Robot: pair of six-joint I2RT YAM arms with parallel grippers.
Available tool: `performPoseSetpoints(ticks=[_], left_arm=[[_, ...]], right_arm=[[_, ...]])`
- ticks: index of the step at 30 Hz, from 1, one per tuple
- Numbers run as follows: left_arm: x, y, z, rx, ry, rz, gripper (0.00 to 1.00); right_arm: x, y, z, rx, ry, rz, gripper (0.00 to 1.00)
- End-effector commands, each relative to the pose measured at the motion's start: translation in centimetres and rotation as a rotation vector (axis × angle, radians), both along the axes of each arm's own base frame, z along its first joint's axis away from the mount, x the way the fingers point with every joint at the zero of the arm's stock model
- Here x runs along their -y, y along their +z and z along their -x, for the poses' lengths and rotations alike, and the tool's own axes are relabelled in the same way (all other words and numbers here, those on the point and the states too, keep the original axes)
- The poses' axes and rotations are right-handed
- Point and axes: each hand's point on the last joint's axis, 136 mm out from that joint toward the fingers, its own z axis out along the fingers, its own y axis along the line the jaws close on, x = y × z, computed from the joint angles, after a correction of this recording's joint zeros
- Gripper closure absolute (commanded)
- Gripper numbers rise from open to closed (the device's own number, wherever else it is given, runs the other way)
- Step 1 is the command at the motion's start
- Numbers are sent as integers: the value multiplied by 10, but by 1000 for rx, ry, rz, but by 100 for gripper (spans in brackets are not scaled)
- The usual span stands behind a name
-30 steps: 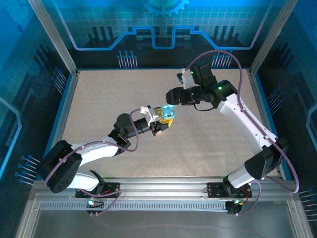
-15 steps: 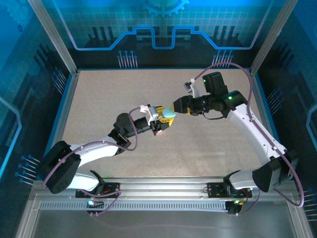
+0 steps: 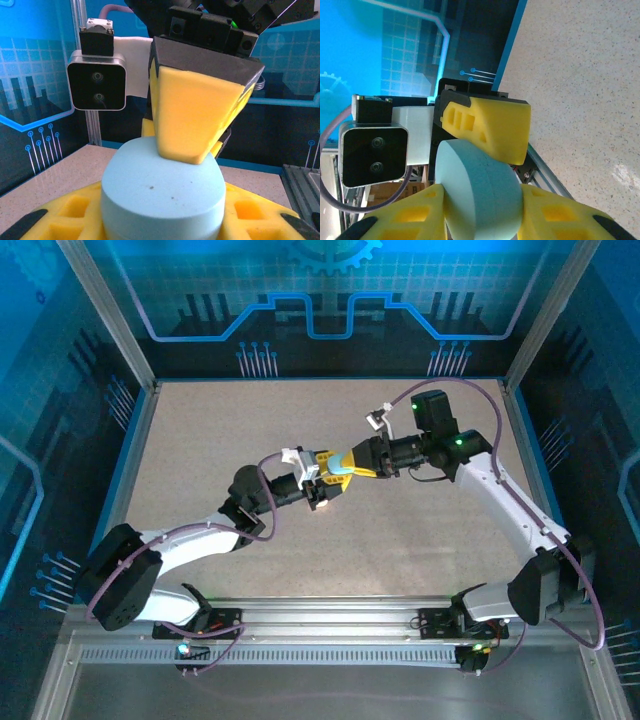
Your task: Insert the wireless bluetooth earbuds into the charging case
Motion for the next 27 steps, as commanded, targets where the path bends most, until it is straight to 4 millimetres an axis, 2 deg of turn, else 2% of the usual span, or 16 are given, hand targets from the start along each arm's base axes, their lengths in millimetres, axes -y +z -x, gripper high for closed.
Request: performPoseSetpoints(ticks=[1,6,10,11,14,18,22,27], left_arm=[[4,20,9,40,-47,32,64],[4,12,6,25,-40,13,62],[4,4,3,14,-26,-7,54],[4,0,2,8,-21,-15,49],[3,-9,1,-5,-11,-45,43],[-1,-22,1,-28,8,-71,42],[-13,-25,-1,-33,75,-69,40],[-36,-16,-10,-41,222,-42,35]], right_arm=[[3,-3,-6,3,-16,-17,71],[10,-3,-14,3,-77,-40,79],[15,-5,-17,0,-108,-43,80],[16,-7,-18,0,-118,-42,81],[22,-13,-23,-10,-151,-35,81],[32,-29,-34,-30,-211,-14,82],[42,-65,-47,-60,-283,66,81],[50,-138,-61,-144,-352,217,81]])
